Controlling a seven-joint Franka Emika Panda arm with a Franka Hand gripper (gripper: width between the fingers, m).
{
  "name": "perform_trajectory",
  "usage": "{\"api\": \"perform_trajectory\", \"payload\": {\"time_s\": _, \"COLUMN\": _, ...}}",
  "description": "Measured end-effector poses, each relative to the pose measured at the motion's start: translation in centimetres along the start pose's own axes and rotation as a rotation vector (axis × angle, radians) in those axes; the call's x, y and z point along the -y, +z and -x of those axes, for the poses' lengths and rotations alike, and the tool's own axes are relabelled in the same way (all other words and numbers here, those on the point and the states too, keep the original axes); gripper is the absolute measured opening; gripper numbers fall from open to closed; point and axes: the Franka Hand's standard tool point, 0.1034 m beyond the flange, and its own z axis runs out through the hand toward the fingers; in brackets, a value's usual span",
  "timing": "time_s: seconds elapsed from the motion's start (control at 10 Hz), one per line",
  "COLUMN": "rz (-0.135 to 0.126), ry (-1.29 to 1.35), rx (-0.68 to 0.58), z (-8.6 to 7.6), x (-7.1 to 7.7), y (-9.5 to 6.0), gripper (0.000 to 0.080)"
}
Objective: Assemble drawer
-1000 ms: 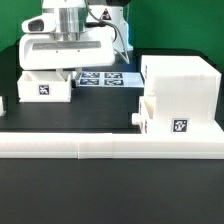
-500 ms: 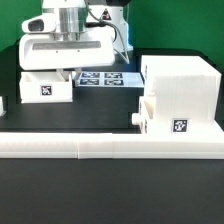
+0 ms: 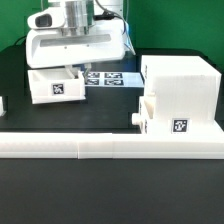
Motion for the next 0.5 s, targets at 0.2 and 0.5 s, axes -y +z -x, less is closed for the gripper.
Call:
{"api": "perform_trajectory", "payload": {"time_s": 0.2, "rz": -0.023, "ry": -0.041, "rx": 0.001, "z": -3.0, "x": 0.7, "y": -0.8, "gripper": 0.0042}}
{"api": "perform_trajectory", "payload": {"time_s": 0.5, "rz": -0.03, "ry": -0.063, "rx": -0.008, "z": -6.0, "x": 2.0, "y": -1.8, "gripper": 0.0042}}
